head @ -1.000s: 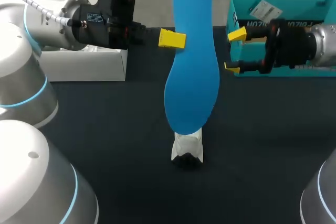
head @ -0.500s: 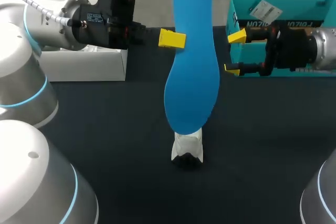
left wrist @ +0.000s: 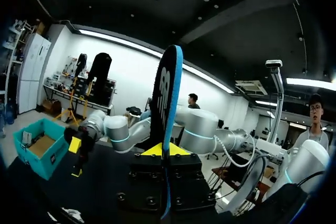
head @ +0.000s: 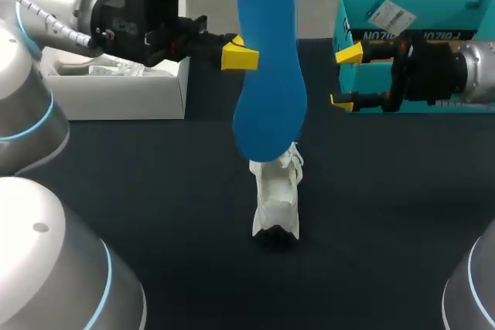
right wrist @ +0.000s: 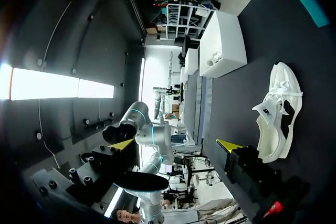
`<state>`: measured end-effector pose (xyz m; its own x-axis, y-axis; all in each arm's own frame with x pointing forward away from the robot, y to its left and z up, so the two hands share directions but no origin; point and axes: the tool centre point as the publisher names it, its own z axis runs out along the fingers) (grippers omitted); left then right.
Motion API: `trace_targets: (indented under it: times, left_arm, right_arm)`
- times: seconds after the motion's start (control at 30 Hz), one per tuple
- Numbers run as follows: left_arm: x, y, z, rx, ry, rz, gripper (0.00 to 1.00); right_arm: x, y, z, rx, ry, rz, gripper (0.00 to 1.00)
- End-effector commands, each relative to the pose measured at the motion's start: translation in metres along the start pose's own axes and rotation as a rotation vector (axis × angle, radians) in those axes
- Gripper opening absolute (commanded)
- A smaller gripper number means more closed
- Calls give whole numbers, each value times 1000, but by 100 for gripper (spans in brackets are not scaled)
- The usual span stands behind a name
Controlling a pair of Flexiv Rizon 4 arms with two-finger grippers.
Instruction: Take the shoe out of the shoebox, open the shoe tongue, remove and reinsert the insole, then place the shoe into the shoebox
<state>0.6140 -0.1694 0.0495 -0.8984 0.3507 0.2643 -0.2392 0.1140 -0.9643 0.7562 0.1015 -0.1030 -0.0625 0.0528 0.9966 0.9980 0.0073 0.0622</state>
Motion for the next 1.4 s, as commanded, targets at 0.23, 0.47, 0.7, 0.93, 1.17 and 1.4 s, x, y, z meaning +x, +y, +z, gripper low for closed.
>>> trace_targets:
  times: [0.23,0.47,0.7,0.93,1.17,1.4]
  left_arm:
    - [-26,8,-17,-216,-28,667,0]
    - [-27,13,-18,-217,-52,625,0]
    - [-27,13,-18,-217,-52,625,0]
    - [-49,36,-15,-328,-174,1113,0]
    - [-66,43,-18,-357,-287,1393,0]
    - [-66,43,-18,-357,-287,1393,0]
  right_arm:
    - [0,-1,1,-3,-2,0,100]
    - [0,-1,1,-3,-2,0,100]
    - [0,-1,1,-3,-2,0,100]
    - [0,-1,1,-3,-2,0,100]
    - [0,-1,1,-3,-2,0,100]
    - [0,-1,1,-3,-2,0,100]
